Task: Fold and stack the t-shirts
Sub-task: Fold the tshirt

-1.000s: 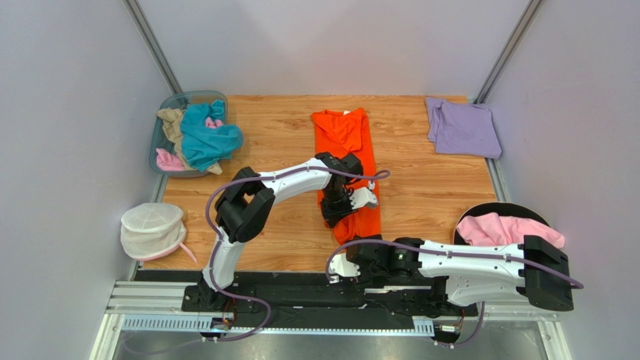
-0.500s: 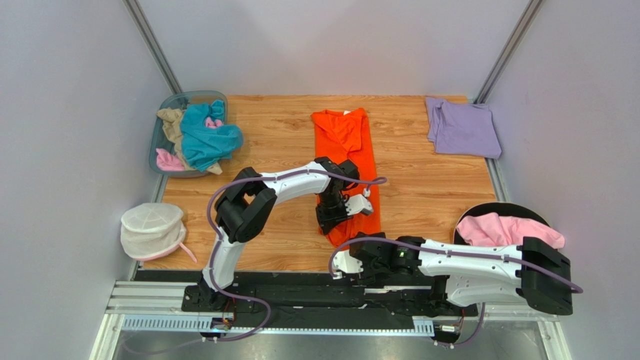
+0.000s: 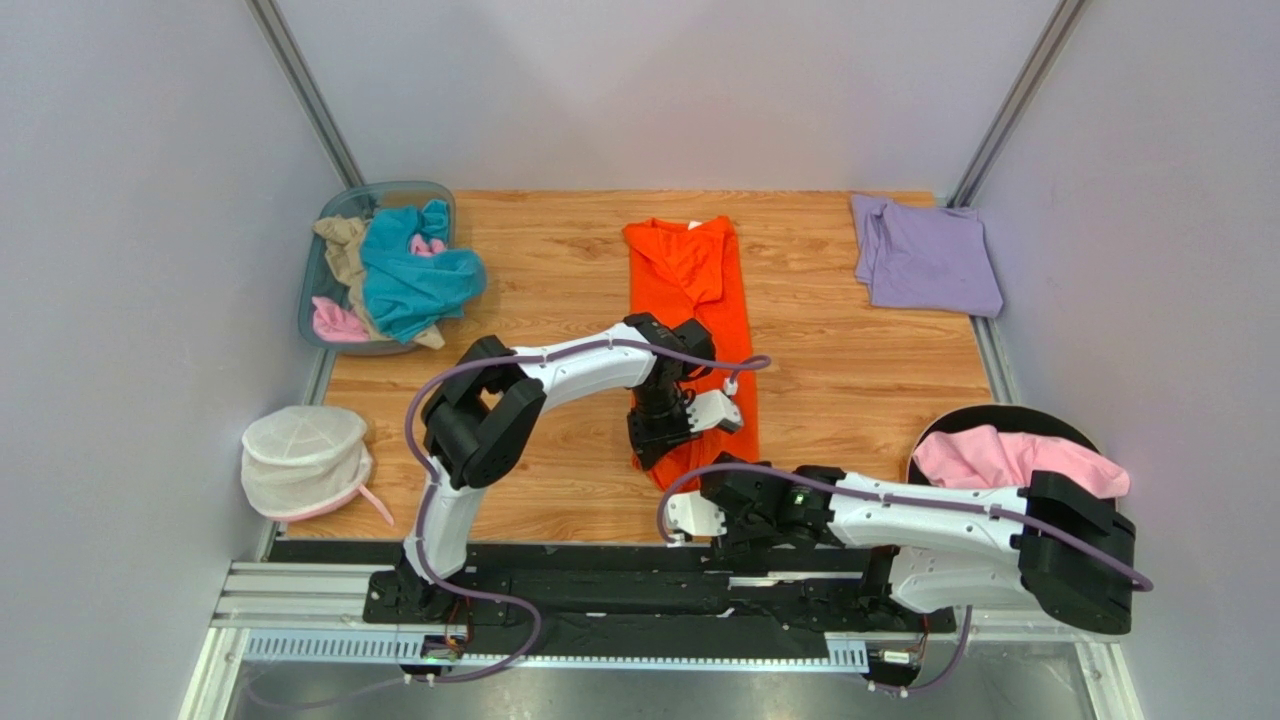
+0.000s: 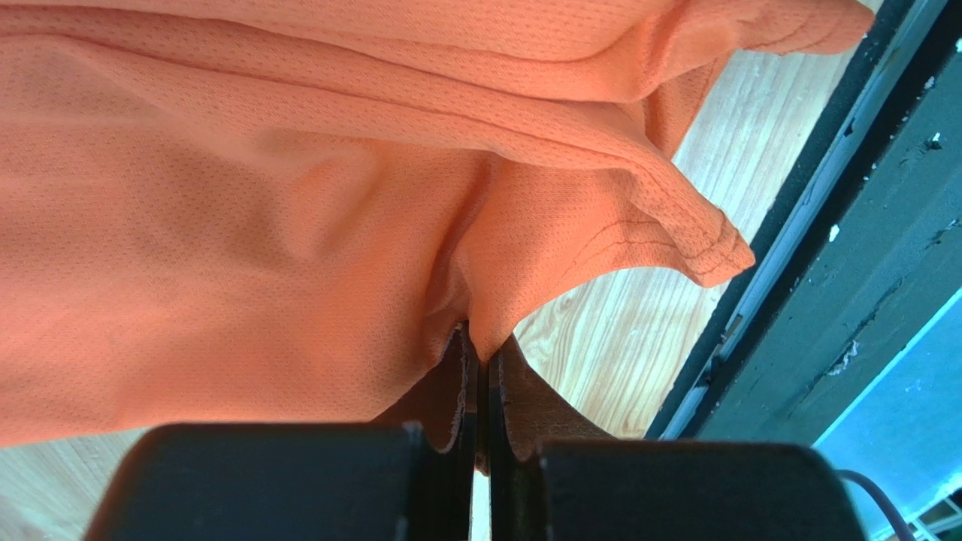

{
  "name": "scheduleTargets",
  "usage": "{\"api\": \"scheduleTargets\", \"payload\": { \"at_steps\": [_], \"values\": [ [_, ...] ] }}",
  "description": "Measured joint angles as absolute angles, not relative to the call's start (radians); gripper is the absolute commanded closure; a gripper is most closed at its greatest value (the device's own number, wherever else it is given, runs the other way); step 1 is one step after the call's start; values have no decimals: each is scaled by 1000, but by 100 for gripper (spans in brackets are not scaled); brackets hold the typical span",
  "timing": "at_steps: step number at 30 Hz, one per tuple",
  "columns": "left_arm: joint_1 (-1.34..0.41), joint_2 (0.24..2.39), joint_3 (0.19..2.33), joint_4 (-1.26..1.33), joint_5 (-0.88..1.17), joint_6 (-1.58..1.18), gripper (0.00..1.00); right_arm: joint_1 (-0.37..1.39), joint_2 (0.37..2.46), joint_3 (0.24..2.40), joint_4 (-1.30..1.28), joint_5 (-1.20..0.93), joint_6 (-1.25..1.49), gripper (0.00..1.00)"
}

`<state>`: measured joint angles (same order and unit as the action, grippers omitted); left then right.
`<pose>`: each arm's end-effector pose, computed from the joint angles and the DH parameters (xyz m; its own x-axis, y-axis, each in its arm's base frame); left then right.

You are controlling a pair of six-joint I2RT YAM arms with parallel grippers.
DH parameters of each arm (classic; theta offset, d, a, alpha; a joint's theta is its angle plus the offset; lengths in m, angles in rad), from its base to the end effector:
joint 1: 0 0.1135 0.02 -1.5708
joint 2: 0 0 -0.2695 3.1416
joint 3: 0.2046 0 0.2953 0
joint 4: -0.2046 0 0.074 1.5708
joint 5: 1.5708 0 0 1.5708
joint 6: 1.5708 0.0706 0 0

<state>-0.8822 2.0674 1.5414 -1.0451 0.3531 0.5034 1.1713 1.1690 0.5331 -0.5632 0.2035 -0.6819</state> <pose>0.2535 -0.3464 0.1169 -0.2071 0.9640 -0.1666 0.9411 0.1499 -0.3031 0.1045 0.2108 0.1047 0.2693 -0.9491 -0.1633 -0.9067 -0.1927 -0.3751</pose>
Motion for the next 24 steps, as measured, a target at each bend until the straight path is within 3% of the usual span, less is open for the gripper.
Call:
{"api": "scheduleTargets", "payload": {
  "at_steps": [7,17,24],
  "values": [
    [-882,2043,1531,-1053,353,505,100,1138,1202,540,-533,163,-705,51],
    [-882,2006,1530,-1060,355,508,100,1133,1270,569,-518,100,-722,100],
    [-882,1992,1504,-1061,369,508,100,1131,1275,590,-553,86,-716,100]
  ]
}}
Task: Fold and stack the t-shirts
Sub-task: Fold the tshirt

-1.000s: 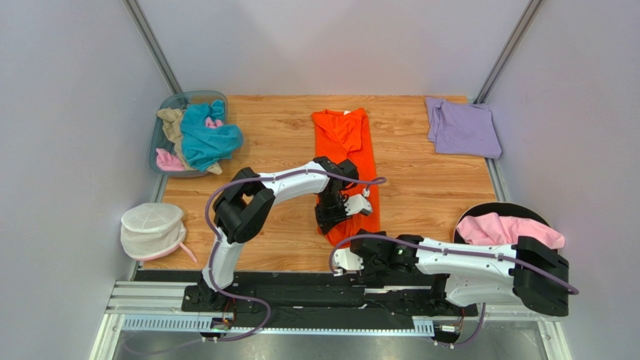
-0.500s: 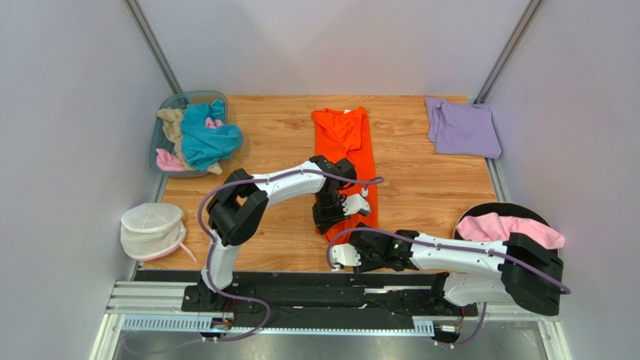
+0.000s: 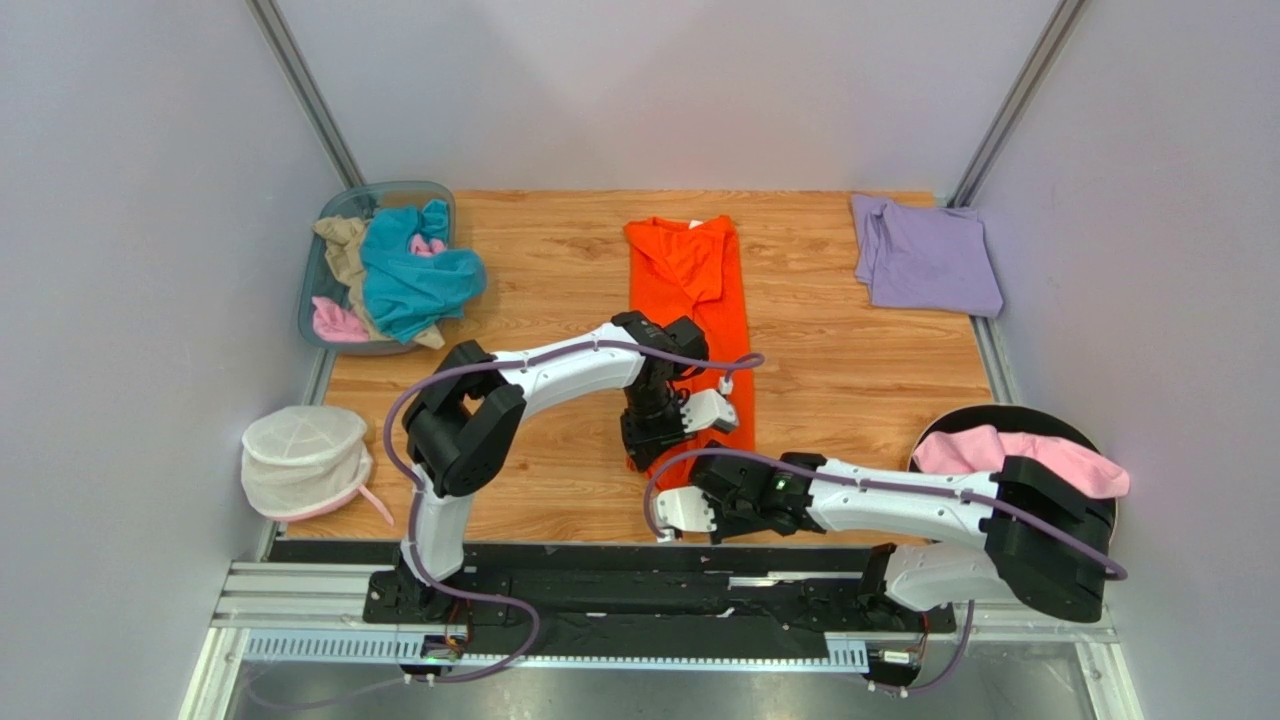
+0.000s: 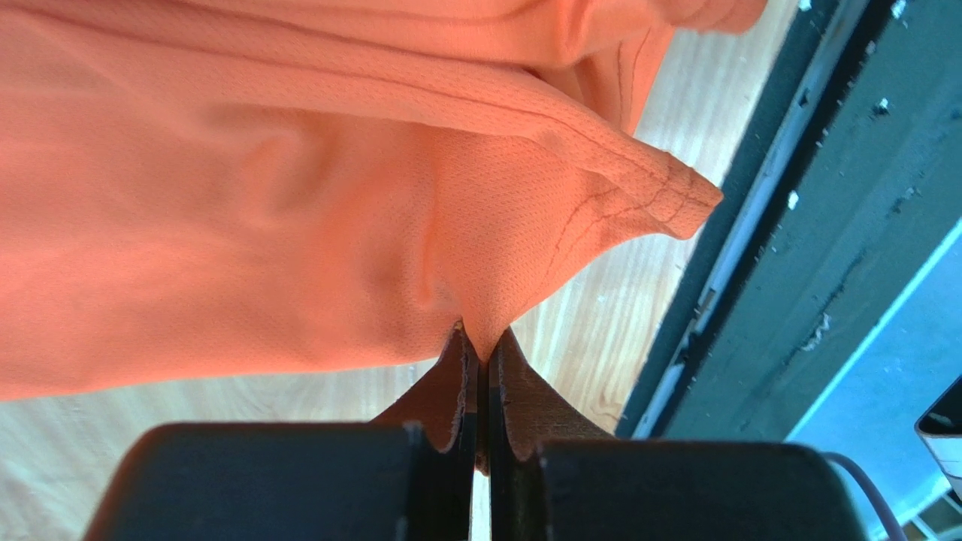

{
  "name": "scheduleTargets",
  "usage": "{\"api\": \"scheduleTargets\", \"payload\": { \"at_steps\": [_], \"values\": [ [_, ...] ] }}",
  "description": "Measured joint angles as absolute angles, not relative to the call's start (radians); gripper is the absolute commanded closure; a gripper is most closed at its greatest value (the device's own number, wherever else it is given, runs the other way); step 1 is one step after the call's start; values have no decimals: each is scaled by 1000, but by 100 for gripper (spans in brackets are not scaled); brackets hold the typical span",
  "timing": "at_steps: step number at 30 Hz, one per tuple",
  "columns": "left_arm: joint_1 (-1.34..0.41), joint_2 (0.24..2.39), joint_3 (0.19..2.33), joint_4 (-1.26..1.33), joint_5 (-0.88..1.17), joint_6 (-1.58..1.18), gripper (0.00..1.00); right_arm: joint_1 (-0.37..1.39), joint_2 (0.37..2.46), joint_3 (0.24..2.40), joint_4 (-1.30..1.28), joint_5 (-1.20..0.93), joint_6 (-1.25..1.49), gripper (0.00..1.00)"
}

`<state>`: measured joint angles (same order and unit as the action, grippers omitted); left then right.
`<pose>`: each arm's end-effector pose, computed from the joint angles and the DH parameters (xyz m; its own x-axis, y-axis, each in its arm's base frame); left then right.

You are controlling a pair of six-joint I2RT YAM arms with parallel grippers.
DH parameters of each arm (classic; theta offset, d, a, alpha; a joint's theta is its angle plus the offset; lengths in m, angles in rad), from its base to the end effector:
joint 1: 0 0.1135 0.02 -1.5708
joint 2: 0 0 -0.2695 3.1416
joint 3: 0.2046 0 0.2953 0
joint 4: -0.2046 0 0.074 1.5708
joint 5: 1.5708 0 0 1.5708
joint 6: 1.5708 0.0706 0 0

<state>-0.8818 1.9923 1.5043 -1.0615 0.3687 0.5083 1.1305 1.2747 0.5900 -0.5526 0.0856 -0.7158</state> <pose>0.2453 -0.3379 0.1370 -0.2024 0.9599 -0.1940 0.9426 0.1373 -0.3044 0.1122 0.2241 0.0985 0.2797 -0.9403 -0.1940 -0.9354 -0.2214 -0.2758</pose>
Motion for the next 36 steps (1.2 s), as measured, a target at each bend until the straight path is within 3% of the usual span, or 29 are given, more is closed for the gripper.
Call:
{"api": "scheduleTargets", "payload": {
  "at_steps": [20,36],
  "values": [
    [-882,1920,1448,-1129,426,526,100,1121,1119,734,-737,121,-651,100],
    [-819,1914,1517,-1150,413,530,100,927,1183,852,-713,157,-755,100]
  ]
}}
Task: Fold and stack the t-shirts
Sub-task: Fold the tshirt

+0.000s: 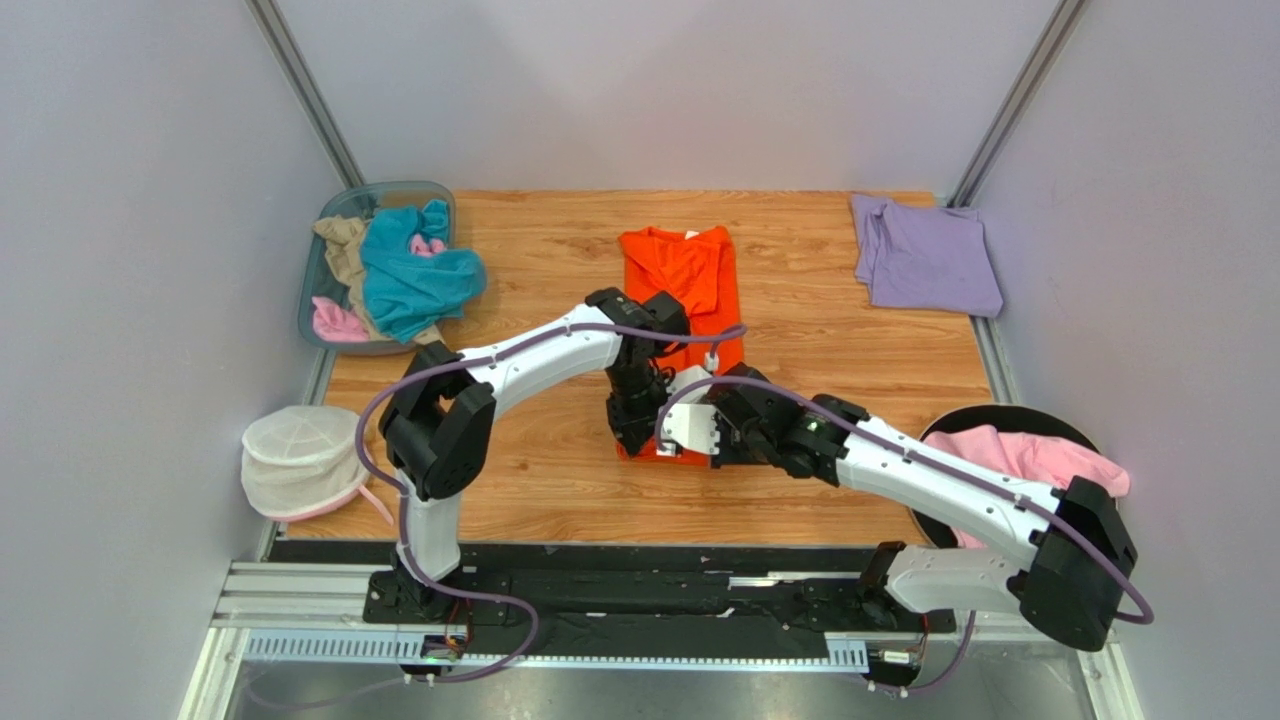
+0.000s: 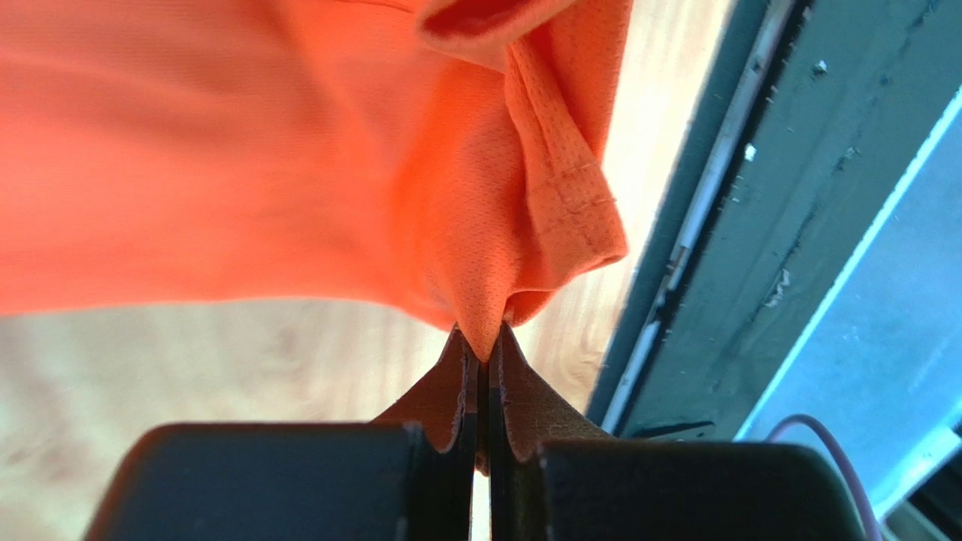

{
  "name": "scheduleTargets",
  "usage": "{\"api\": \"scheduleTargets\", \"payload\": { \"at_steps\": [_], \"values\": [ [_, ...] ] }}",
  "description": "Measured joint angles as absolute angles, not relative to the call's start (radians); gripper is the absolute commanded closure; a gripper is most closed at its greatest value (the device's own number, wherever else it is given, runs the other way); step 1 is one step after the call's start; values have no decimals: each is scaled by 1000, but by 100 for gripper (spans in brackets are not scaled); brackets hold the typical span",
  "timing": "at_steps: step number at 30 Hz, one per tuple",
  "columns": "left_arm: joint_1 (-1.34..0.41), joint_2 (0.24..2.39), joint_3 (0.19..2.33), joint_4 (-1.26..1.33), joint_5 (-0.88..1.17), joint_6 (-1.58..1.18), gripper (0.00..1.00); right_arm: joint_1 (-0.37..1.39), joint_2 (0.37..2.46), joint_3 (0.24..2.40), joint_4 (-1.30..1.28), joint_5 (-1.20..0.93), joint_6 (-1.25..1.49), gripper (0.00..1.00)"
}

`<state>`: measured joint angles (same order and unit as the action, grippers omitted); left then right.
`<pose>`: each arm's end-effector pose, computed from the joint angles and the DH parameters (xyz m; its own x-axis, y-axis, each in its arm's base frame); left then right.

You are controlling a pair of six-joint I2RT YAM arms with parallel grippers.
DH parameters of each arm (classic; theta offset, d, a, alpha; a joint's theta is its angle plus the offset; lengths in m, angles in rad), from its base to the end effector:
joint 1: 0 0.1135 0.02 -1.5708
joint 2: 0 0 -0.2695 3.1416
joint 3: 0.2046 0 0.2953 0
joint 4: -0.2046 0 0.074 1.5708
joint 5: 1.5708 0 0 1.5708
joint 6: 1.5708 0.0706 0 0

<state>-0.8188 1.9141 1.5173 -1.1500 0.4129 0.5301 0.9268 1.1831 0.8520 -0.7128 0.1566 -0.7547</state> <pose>0.2552 -0.3143 0.1722 -0.2476 0.9427 -0.2235 0.9281 0.1646 -0.3340 0.1789 0.2200 0.2015 0.1308 -0.9528 -0.2740 -0.8967 0.0042 -0.4427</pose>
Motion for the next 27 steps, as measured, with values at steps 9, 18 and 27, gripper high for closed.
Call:
{"api": "scheduleTargets", "payload": {
  "at_steps": [9,18,27],
  "values": [
    [-702,2013,1775,-1211,380,576,100,833,1315,946,-672,162,-833,100],
    [-636,2208,1930,-1243,331,622,100,725,1460,1081,-633,150,-897,100],
    [-612,2247,1984,-1248,308,639,100,662,1614,1192,-608,128,-933,100]
  ]
}}
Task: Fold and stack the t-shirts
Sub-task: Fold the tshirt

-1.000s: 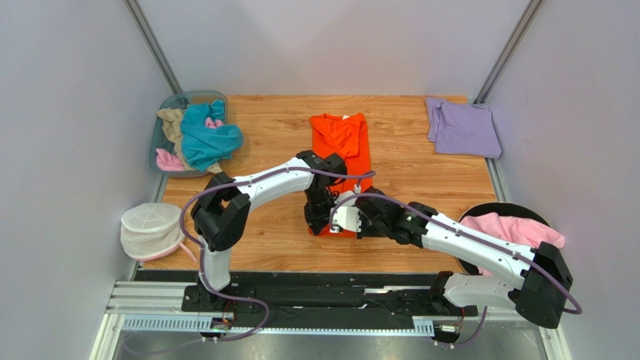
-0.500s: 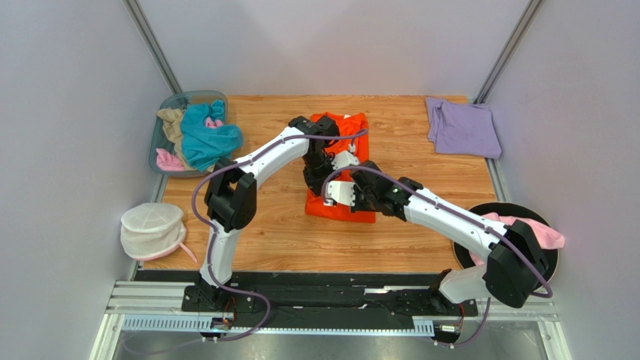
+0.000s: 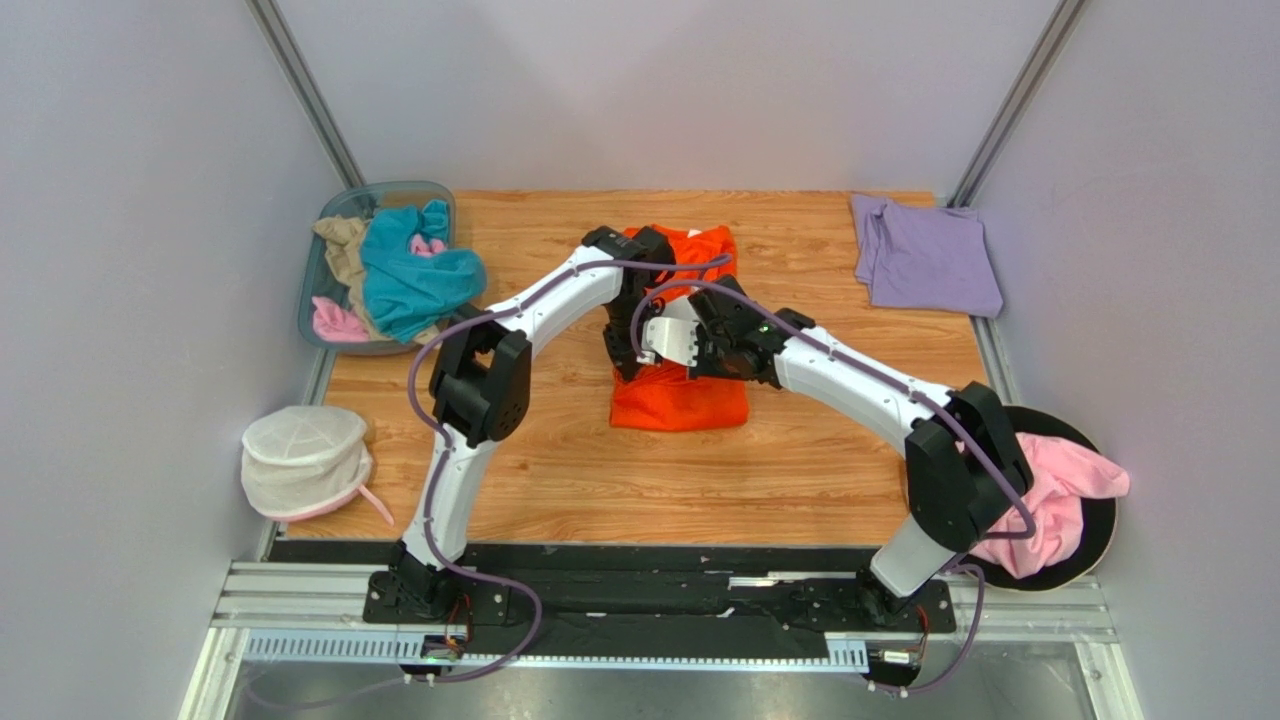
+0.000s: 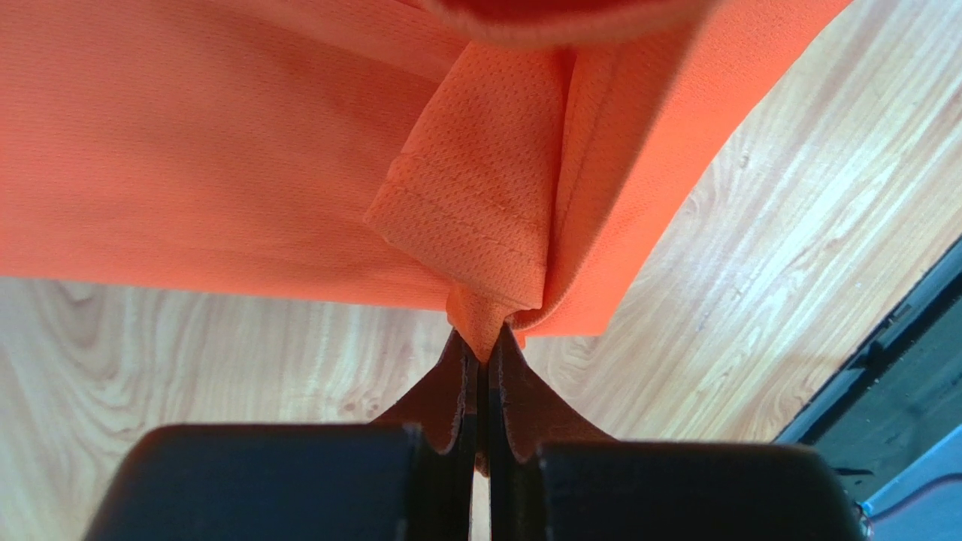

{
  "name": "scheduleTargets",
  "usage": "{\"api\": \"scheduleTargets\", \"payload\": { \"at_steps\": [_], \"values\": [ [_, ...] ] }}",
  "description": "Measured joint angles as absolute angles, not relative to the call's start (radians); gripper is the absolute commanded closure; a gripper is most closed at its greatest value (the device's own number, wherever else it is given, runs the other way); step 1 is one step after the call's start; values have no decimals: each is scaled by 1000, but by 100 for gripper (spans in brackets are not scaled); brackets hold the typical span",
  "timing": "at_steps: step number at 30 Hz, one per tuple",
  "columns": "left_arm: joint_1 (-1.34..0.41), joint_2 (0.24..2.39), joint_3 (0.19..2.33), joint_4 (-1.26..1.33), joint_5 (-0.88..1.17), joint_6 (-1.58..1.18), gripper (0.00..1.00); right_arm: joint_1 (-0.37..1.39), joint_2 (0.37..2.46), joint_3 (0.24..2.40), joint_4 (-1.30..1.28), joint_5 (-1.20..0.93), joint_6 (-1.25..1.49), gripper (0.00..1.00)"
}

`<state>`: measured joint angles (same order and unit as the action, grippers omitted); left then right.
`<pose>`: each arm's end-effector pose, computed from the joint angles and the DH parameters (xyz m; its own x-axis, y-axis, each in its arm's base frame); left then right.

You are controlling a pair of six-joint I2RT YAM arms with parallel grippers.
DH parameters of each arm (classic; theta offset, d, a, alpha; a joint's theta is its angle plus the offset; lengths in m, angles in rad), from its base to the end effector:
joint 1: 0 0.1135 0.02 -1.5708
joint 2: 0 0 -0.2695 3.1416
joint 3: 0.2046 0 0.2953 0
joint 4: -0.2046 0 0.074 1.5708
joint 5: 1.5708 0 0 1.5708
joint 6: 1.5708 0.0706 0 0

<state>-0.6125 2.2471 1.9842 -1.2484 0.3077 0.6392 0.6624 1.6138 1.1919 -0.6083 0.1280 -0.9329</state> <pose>0.3902 -0.3003 0.1654 -0.3199 0.9196 -0.2281 0.9388 0.2751 -0.2072 0.3163 0.2352 0.1956 0.0458 -0.9748 -0.2186 -0.8755 0.0662 -0.4786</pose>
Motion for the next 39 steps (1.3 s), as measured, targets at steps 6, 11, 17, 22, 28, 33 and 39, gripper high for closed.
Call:
{"api": "scheduleTargets", "payload": {
  "at_steps": [6,11,17,22,28,33,39],
  "values": [
    [-603,2287,2034,-1245,286,645,100,640,1690,1219,-589,125,-941,100],
    [-596,2333,2063,-1238,270,646,100,633,1743,1246,-575,123,-944,100],
    [-587,2368,2090,-1224,252,646,100,618,1802,1292,-563,117,-952,100],
    [-575,2370,2115,-1209,244,646,100,601,1827,1315,-554,112,-952,100],
    [-570,2370,2129,-1190,227,646,100,590,1837,1326,-548,111,-959,100],
    [-569,2370,2135,-1176,217,646,100,585,1840,1329,-544,113,-963,100],
    [-567,2370,2135,-1131,203,646,100,577,1846,1329,-523,120,-966,100]
  ]
}}
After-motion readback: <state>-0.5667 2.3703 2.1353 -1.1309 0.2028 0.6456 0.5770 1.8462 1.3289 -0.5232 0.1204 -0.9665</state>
